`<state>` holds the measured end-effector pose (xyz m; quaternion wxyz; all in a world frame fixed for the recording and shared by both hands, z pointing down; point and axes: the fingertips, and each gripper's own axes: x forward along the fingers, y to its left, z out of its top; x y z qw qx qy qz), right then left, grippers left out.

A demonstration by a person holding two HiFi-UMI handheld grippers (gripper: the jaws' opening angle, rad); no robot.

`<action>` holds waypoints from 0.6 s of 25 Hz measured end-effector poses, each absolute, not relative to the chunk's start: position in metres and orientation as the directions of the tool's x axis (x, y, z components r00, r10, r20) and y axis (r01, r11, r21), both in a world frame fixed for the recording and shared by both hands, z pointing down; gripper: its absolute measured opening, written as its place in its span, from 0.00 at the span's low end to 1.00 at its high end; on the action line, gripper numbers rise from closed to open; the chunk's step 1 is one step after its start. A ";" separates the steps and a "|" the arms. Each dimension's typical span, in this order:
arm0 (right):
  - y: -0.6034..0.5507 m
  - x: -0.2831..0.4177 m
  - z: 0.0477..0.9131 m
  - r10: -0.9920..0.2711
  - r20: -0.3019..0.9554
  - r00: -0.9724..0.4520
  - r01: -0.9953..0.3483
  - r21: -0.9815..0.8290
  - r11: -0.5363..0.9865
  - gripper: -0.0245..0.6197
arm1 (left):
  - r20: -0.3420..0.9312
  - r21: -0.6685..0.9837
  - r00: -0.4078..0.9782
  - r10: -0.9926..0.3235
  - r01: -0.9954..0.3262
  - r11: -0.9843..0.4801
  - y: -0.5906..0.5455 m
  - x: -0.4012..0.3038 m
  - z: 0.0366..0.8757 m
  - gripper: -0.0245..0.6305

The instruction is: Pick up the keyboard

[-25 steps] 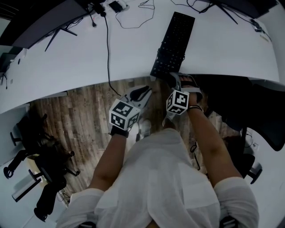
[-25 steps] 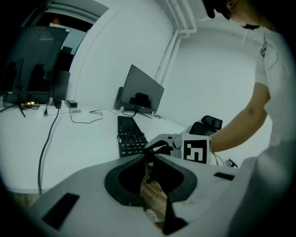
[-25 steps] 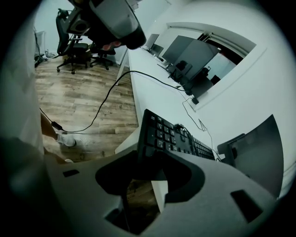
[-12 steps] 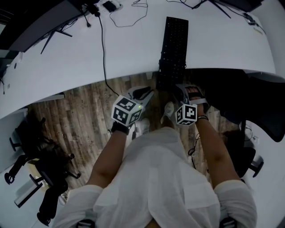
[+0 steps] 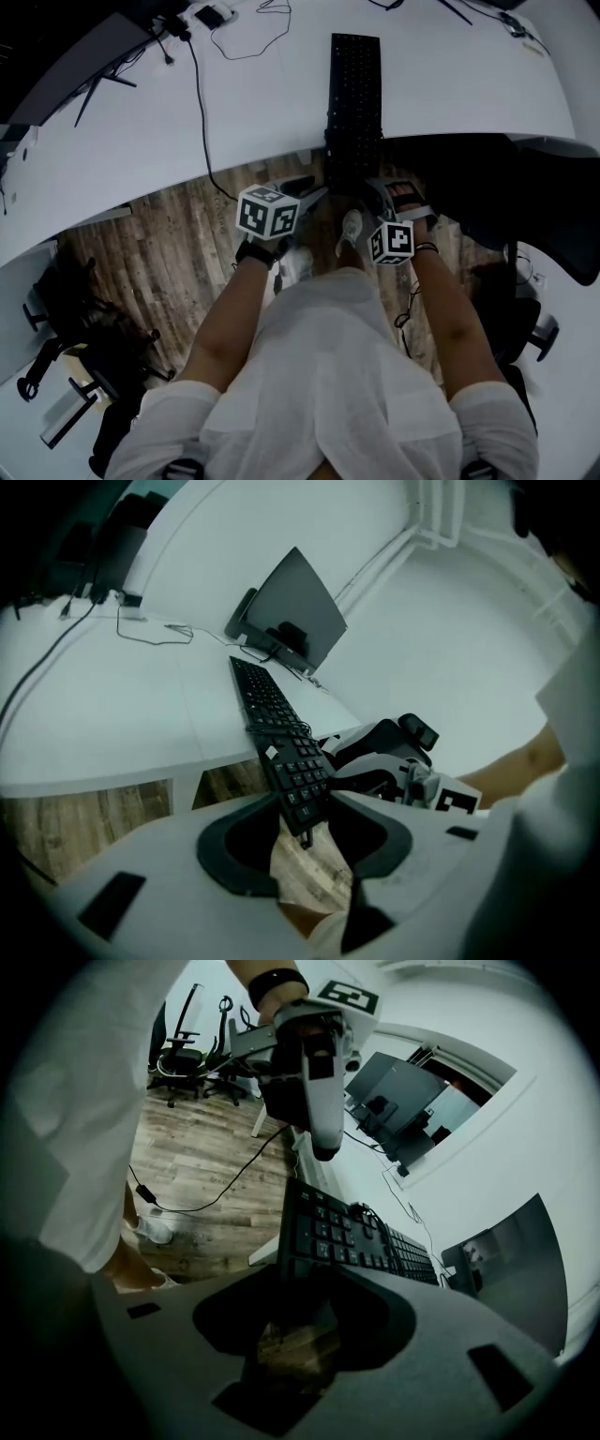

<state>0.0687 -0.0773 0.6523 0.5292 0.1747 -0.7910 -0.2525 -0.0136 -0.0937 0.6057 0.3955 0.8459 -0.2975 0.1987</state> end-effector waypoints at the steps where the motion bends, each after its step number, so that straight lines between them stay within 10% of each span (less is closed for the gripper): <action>1: -0.077 0.071 0.652 -0.541 0.751 -0.379 -0.004 0.583 0.813 0.30 | 0.565 0.578 0.753 -0.338 -0.653 -0.489 -0.096 -0.011 0.609 0.28; 15: -0.070 0.116 0.643 -0.475 0.775 -0.416 0.000 0.522 0.853 0.30 | 0.254 0.939 0.949 -0.187 -0.288 -0.186 -0.109 0.080 0.635 0.44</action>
